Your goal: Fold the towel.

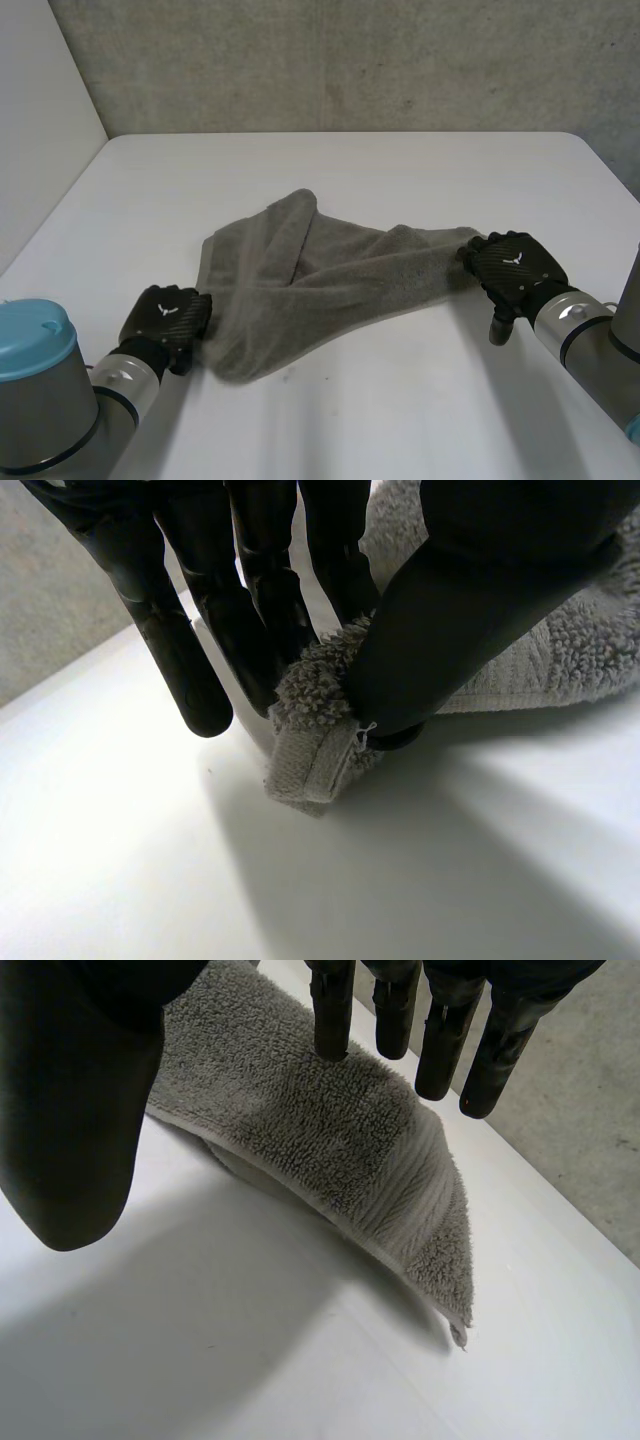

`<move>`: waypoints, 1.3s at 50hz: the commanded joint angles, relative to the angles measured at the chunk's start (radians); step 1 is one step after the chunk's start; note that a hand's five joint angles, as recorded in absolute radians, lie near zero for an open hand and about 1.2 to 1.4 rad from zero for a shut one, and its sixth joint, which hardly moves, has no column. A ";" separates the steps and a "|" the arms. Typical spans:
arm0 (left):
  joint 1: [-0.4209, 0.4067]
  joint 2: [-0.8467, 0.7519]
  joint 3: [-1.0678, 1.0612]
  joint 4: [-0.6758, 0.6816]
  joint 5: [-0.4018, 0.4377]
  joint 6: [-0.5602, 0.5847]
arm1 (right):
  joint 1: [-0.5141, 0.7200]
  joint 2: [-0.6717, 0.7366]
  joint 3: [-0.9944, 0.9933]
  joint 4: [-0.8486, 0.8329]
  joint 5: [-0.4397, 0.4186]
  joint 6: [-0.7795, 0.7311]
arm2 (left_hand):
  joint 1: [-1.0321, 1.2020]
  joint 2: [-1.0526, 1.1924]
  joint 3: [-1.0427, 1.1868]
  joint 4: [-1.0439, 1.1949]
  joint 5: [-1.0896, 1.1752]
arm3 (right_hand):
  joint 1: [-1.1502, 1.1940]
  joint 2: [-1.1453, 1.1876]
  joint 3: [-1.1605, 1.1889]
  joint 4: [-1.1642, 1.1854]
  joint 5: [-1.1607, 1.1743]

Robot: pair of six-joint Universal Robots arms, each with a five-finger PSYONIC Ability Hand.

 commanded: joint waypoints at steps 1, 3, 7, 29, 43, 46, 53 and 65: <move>0.000 0.119 0.006 -0.012 -0.002 -0.003 | -0.009 -0.009 -0.012 0.001 -0.005 0.002 | 0.216 0.181 0.182 0.180 0.202 | -0.055 -0.076 -0.072 -0.085 -0.061; 0.003 0.224 0.026 -0.024 -0.003 -0.010 | -0.017 -0.009 -0.016 0.003 -0.005 0.004 | 0.216 0.181 0.182 0.180 0.202 | -0.055 -0.076 -0.072 -0.085 -0.061; 0.003 0.308 0.067 -0.046 -0.003 -0.013 | -0.039 -0.004 -0.024 0.014 -0.005 0.007 | 0.216 0.181 0.182 0.180 0.202 | -0.055 -0.076 -0.072 -0.085 -0.061; 0.026 0.220 0.403 -0.256 -0.009 -0.186 | -0.045 0.102 -0.007 -0.143 -0.063 -0.059 | 0.216 0.181 0.182 0.180 0.202 | -0.055 -0.076 -0.072 -0.085 -0.061; 0.086 -0.001 0.526 -0.256 -0.017 -0.195 | -0.059 0.109 -0.015 -0.124 -0.046 -0.056 | 0.216 0.181 0.182 0.180 0.202 | 0.293 0.272 0.276 0.263 0.287; 0.095 -0.047 0.534 -0.259 -0.015 -0.218 | -0.069 0.118 -0.028 -0.124 -0.043 -0.056 | 0.216 0.181 0.182 0.180 0.202 | 1.041 1.021 1.025 1.011 1.036; 0.108 -0.036 0.522 -0.268 -0.008 -0.264 | -0.102 0.033 -0.065 -0.104 -0.045 -0.036 | 0.216 0.181 0.182 0.180 0.202 | 1.166 1.146 1.150 1.137 1.161; 0.091 0.215 0.503 -0.388 0.001 -0.341 | -0.115 -0.269 -0.298 0.317 -0.106 0.074 | 0.216 0.181 0.182 0.180 0.202 | 1.166 1.146 1.150 1.137 1.161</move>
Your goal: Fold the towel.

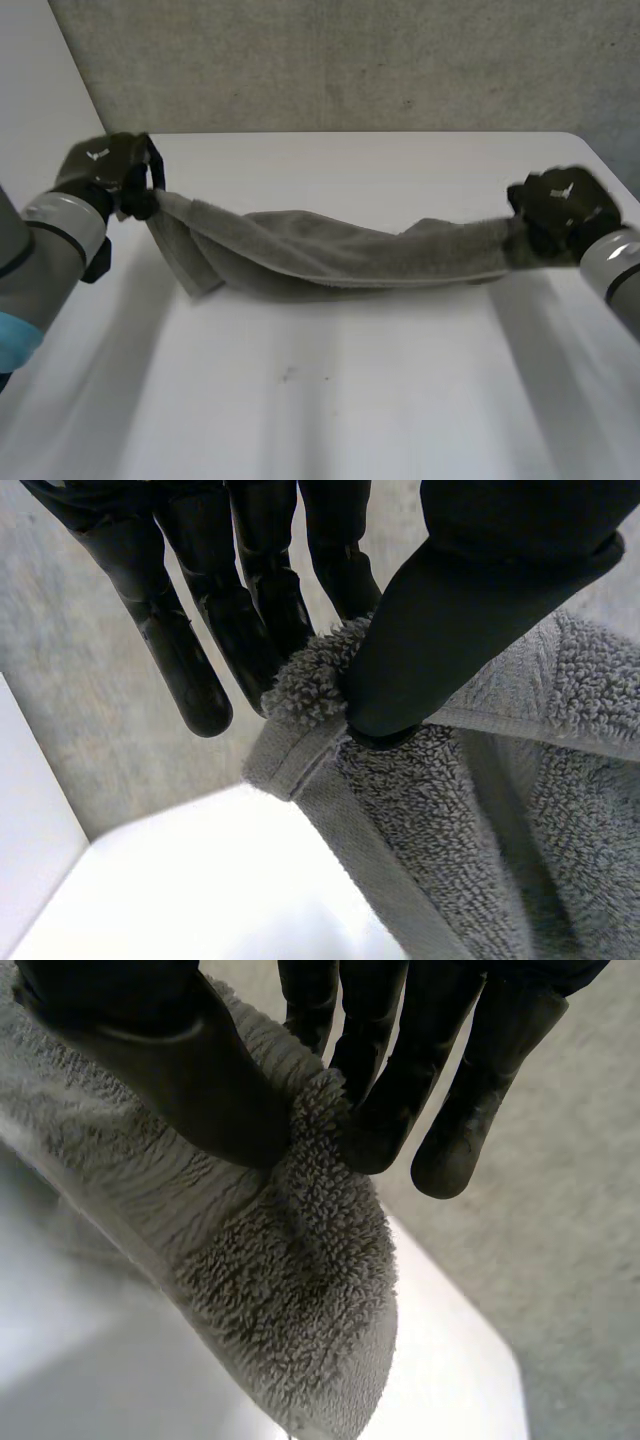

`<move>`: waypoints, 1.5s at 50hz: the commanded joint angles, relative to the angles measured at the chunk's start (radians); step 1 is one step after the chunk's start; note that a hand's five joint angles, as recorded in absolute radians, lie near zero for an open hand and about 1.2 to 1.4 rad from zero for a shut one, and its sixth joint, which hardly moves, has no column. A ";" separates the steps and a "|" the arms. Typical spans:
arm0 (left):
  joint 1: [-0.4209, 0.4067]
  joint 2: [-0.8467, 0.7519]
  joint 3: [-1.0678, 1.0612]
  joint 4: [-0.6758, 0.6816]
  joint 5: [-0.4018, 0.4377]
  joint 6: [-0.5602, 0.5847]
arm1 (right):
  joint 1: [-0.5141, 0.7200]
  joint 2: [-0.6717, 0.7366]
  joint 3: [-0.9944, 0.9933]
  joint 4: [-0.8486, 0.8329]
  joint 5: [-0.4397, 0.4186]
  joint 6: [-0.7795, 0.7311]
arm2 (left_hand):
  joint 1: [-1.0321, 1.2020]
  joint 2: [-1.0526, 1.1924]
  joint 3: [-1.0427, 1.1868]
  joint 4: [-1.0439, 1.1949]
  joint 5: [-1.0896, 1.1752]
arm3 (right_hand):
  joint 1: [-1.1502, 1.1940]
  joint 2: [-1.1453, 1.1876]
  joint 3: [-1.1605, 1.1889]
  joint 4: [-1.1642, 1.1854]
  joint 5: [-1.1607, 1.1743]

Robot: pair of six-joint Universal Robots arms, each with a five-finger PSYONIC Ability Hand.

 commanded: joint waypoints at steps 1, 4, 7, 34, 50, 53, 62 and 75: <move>-0.011 0.193 -0.021 -0.094 0.017 -0.061 | -0.011 -0.162 -0.174 0.303 -0.052 0.076 | 0.212 0.179 0.180 0.179 0.199 | 0.083 0.070 0.060 0.056 0.066; -0.011 0.288 -0.037 -0.109 0.061 -0.076 | -0.045 -0.217 -0.286 0.461 -0.105 0.076 | 0.212 0.179 0.180 0.179 0.199 | 0.083 0.070 0.060 0.056 0.066; -0.010 0.327 -0.037 -0.111 0.086 -0.078 | -0.091 -0.236 -0.405 0.593 -0.170 0.071 | 0.212 0.179 0.180 0.179 0.199 | 0.083 0.070 0.060 0.056 0.066; -0.008 -0.280 0.130 -0.108 0.115 -0.071 | 0.043 0.628 -0.899 0.778 0.080 -0.151 | 0.212 0.179 0.180 0.179 0.199 | -0.421 -0.434 -0.444 -0.448 -0.438; -0.004 -0.252 0.104 -0.059 0.098 -0.078 | 0.040 0.328 -0.474 0.368 0.063 0.096 | 0.212 0.179 0.180 0.179 0.199 | -1.011 -1.025 -1.035 -1.039 -1.029; -0.002 -0.241 0.092 -0.051 0.098 -0.078 | 0.000 0.213 -0.319 0.279 0.053 0.094 | 0.212 0.179 0.180 0.179 0.199 | -0.850 -0.863 -0.873 -0.878 -0.867; -0.004 -0.227 0.078 -0.033 0.095 -0.079 | -0.124 0.041 0.016 0.137 -0.013 0.032 | 0.212 0.179 0.180 0.179 0.199 | -0.439 -0.452 -0.462 -0.466 -0.456; -0.002 -0.224 0.071 -0.031 0.097 -0.079 | -0.209 0.117 0.155 0.094 -0.139 -0.127 | 0.212 0.179 0.180 0.179 0.199 | -0.858 -0.871 -0.881 -0.886 -0.875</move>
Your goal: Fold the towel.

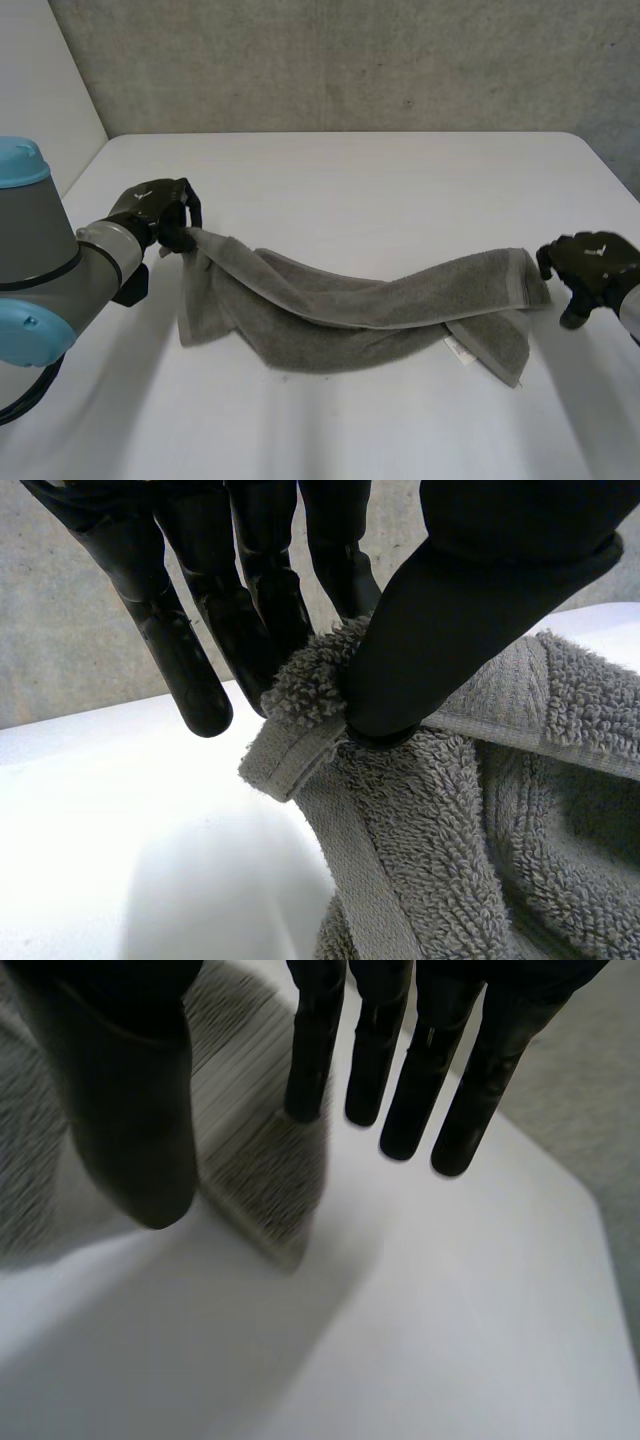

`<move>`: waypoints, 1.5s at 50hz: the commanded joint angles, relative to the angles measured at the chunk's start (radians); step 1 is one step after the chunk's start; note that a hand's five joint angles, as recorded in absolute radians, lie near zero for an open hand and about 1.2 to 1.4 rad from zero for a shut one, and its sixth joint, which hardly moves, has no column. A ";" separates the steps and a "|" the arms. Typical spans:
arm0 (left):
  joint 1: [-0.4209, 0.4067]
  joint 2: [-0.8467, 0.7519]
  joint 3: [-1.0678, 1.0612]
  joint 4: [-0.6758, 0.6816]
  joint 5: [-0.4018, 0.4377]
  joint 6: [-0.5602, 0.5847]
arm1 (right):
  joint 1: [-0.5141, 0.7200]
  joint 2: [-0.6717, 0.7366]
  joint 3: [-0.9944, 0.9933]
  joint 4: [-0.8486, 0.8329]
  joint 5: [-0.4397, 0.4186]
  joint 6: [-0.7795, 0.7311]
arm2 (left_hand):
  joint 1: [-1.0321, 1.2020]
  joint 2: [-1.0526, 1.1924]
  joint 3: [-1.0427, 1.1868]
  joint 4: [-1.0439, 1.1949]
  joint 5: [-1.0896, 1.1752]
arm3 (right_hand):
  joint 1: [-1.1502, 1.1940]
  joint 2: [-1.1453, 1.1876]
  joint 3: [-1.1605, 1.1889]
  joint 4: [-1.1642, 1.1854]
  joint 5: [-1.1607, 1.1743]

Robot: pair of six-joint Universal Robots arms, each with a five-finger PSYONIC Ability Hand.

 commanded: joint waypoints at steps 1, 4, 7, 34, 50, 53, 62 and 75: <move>-0.001 0.001 -0.007 0.001 0.002 0.000 | -0.030 0.106 0.022 -0.053 -0.087 -0.071 | 0.211 0.179 0.180 0.178 0.198 | -0.157 -0.171 -0.159 -0.159 -0.140; -0.003 -0.003 -0.008 0.001 0.002 -0.001 | -0.030 0.132 0.016 -0.081 -0.088 -0.072 | 0.211 0.179 0.180 0.178 0.198 | -0.169 -0.183 -0.171 -0.171 -0.152; -0.003 -0.003 -0.013 0.005 0.002 -0.001 | -0.028 0.167 0.006 -0.141 -0.088 -0.072 | 0.211 0.179 0.180 0.178 0.198 | -0.172 -0.186 -0.173 -0.174 -0.155; -0.003 -0.013 -0.015 0.037 0.002 -0.001 | 0.053 0.362 -0.211 -0.264 -0.021 -0.057 | 0.211 0.179 0.180 0.178 0.198 | -0.116 -0.130 -0.118 -0.119 -0.099; -0.003 -0.016 -0.015 0.045 0.002 0.000 | 0.088 0.414 -0.286 -0.262 -0.012 -0.057 | 0.211 0.179 0.180 0.178 0.198 | -0.102 -0.115 -0.103 -0.104 -0.084; -0.003 -0.016 -0.015 0.045 0.003 0.000 | 0.095 0.427 -0.306 -0.256 -0.007 -0.056 | 0.211 0.179 0.180 0.178 0.198 | 0.184 0.170 0.183 0.182 0.202; -0.003 0.000 0.001 0.048 0.002 -0.001 | 0.119 0.357 -0.440 -0.224 0.077 -0.010 | 0.211 0.179 0.180 0.178 0.198 | 0.810 0.797 0.809 0.808 0.828; -0.046 0.030 0.546 0.060 -0.038 -0.021 | 0.197 0.244 -1.163 -0.210 0.221 0.260 | 0.211 0.179 0.180 0.178 0.198 | 0.810 0.797 0.809 0.808 0.828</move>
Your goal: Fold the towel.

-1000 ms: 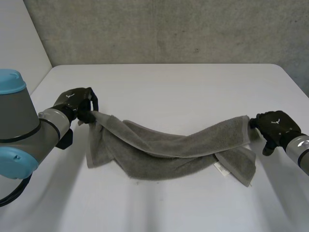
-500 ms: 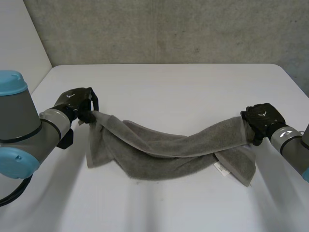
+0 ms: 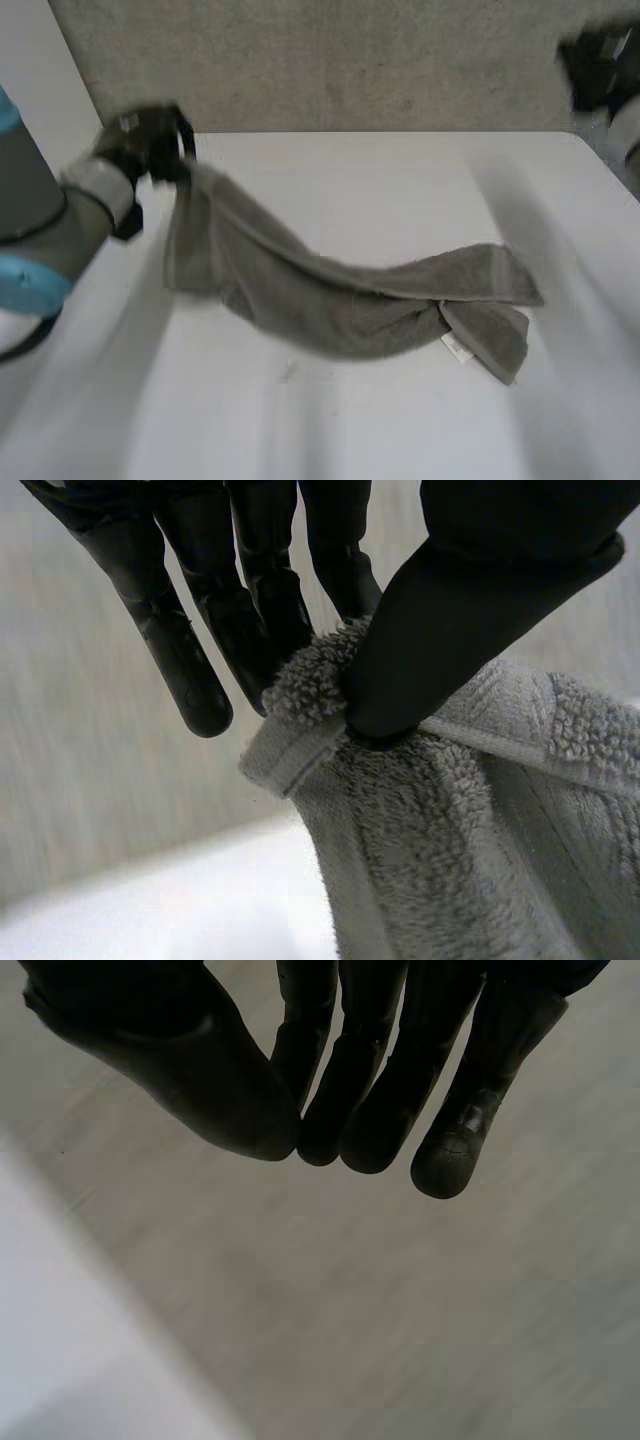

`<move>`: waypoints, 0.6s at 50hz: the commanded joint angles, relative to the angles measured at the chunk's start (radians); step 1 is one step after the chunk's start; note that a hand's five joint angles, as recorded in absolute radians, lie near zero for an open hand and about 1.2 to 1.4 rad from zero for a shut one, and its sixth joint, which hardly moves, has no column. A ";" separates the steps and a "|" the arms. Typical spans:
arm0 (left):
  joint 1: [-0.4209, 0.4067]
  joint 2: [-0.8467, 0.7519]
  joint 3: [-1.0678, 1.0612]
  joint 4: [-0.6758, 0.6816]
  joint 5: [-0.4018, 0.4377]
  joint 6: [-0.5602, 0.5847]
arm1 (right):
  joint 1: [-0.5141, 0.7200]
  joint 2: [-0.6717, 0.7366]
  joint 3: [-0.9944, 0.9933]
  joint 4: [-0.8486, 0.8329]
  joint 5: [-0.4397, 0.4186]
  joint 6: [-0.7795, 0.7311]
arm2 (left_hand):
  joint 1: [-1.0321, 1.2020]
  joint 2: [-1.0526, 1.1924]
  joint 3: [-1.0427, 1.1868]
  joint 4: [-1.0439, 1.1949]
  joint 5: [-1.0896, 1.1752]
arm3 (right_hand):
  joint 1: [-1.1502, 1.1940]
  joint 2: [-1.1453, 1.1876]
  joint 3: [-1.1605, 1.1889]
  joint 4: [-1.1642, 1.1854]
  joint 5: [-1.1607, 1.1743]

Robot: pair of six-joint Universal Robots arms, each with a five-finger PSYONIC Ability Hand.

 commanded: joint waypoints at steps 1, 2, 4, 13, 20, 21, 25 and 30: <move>-0.031 0.005 0.401 0.003 -0.061 -0.039 | 0.039 -0.005 -0.381 -0.006 0.106 0.124 | 0.211 0.178 0.179 0.177 0.198 | 0.049 0.058 0.058 0.055 0.040; -0.031 0.005 0.401 0.003 -0.062 -0.039 | 0.044 0.001 -0.435 0.006 0.127 0.141 | 0.211 0.178 0.179 0.177 0.198 | 0.049 0.058 0.058 0.055 0.040; -0.029 0.005 0.450 0.001 -0.088 -0.064 | 0.045 0.006 -0.458 0.020 0.138 0.145 | 0.211 0.178 0.179 0.177 0.198 | 0.049 0.058 0.058 0.055 0.040; -0.014 0.008 0.315 -0.132 -0.125 -0.150 | 0.050 0.012 -0.180 0.354 0.044 0.141 | 0.211 0.178 0.179 0.177 0.198 | -0.896 -0.887 -0.887 -0.890 -0.905; 0.008 0.010 0.084 -0.068 -0.123 -0.145 | 0.047 -0.008 0.220 0.370 -0.022 0.116 | 0.211 0.178 0.179 0.177 0.198 | -0.930 -0.922 -0.922 -0.925 -0.939; 0.008 0.014 0.058 -0.056 -0.123 -0.145 | 0.047 -0.008 0.221 0.370 -0.022 0.116 | 0.211 0.178 0.179 0.177 0.198 | -0.930 -0.922 -0.921 -0.925 -0.939; 0.008 0.039 0.013 -0.045 -0.123 -0.145 | 0.056 -0.044 0.398 0.264 -0.026 0.115 | 0.211 0.178 0.179 0.177 0.198 | -0.927 -0.919 -0.919 -0.922 -0.936; 0.008 0.084 -0.022 -0.040 -0.123 -0.151 | 0.137 -0.060 0.553 0.114 -0.025 0.119 | 0.211 0.178 0.179 0.177 0.198 | -0.936 -0.928 -0.927 -0.931 -0.945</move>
